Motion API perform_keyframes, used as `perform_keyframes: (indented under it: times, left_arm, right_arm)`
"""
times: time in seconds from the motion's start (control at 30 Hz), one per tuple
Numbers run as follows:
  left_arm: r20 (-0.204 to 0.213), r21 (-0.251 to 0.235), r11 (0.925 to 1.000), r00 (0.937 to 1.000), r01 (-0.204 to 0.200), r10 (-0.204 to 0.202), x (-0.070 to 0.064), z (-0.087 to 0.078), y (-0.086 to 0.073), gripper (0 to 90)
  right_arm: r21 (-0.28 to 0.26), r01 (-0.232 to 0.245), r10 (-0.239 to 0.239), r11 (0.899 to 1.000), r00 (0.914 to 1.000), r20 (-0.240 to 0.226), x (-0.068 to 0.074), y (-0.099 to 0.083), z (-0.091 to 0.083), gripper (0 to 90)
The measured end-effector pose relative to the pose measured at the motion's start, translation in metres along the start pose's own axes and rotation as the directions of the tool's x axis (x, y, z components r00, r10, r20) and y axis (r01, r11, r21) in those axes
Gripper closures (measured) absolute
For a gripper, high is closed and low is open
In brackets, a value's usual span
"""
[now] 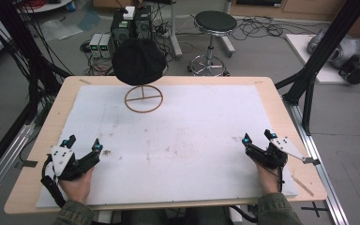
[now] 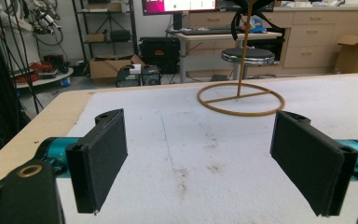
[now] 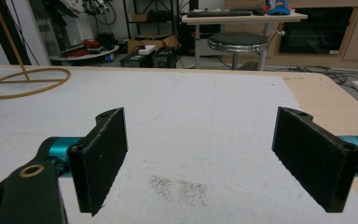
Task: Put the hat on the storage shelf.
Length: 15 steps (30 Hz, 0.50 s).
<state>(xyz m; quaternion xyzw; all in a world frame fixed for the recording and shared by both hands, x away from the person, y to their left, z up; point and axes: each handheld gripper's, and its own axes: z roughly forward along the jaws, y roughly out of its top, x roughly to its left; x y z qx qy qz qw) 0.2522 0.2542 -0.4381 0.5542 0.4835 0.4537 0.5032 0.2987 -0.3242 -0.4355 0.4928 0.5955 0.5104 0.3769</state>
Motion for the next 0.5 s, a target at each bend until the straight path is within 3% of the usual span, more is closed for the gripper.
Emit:
perform_keyframes:
  times: [0.5]
  left_arm:
    - [0.001,0.007,1.0,1.0,0.001,-0.001,0.0001,0.0007,-0.0004,18.8]
  right_arm:
    - [0.011,-0.006,0.006,1.0,1.0,-0.005,-0.0001,-0.001,-0.0002,17.4]
